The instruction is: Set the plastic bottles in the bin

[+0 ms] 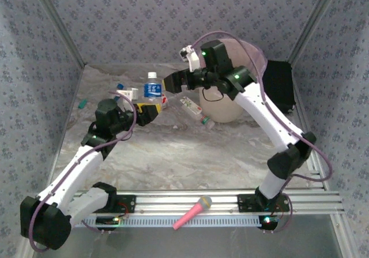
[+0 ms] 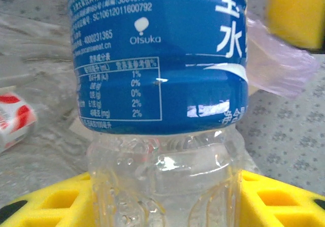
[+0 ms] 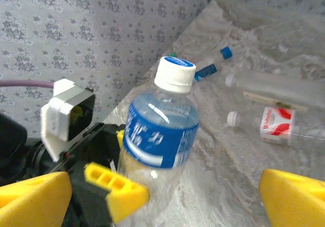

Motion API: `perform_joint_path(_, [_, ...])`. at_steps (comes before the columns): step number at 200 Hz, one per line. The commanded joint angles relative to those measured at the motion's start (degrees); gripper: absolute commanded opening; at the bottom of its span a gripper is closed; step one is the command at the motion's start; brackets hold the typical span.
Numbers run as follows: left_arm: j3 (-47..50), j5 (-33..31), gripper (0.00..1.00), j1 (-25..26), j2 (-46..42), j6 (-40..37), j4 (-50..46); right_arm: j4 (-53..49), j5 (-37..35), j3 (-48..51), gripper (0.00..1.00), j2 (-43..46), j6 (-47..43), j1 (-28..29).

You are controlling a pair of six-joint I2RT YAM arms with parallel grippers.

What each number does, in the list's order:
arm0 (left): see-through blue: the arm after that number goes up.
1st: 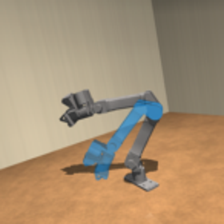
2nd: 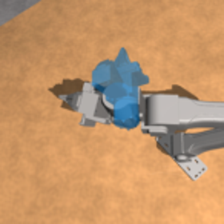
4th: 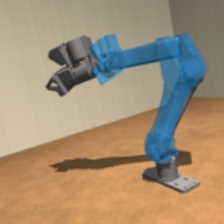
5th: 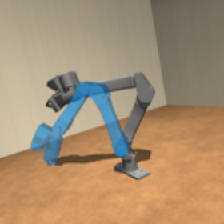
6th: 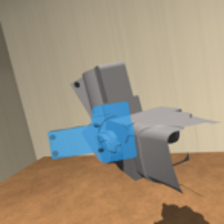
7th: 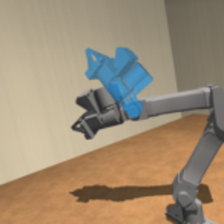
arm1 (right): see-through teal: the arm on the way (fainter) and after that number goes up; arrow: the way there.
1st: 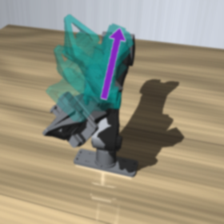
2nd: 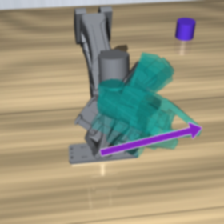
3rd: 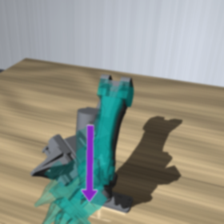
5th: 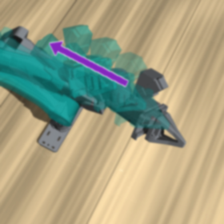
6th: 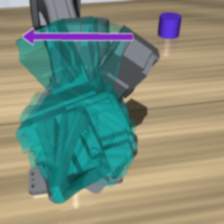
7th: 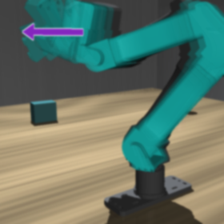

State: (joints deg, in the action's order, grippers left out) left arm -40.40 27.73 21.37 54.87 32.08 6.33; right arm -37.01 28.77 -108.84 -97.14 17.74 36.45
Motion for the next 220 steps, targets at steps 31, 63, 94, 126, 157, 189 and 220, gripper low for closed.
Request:
perform_joint_path(31, [0.3,3.5,0.06,1.9,2.1,1.2,11.2,3.5,5.6,-2.7,0.99,-5.5,5.2,1.7])
perform_joint_path(63, [-0.4,4.3,0.03,2.6,3.8,0.6,12.0,5.7,8.2,-2.2,0.98,-7.5,7.0,2.1])
perform_joint_path(94, [-1.0,4.8,0.00,3.0,4.3,-0.1,11.6,6.8,9.4,-2.6,0.88,-8.5,8.0,2.1])
perform_joint_path(126, [-1.1,5.2,0.00,3.2,4.1,-0.3,12.2,6.7,9.7,-3.3,0.79,-9.6,8.7,1.6])
perform_joint_path(157, [-2.1,5.2,0.00,3.5,4.4,-1.3,10.1,7.3,9.9,-3.4,0.65,-9.9,8.8,1.6])
perform_joint_path(189, [-2.8,4.5,0.21,3.5,4.1,-1.8,8.2,6.6,9.4,-4.2,0.57,-9.6,7.9,1.3])
perform_joint_path(220, [-3.5,2.6,0.89,3.5,2.5,-3.0,4.7,4.2,9.0,-7.9,0.55,-9.9,5.8,0.6])
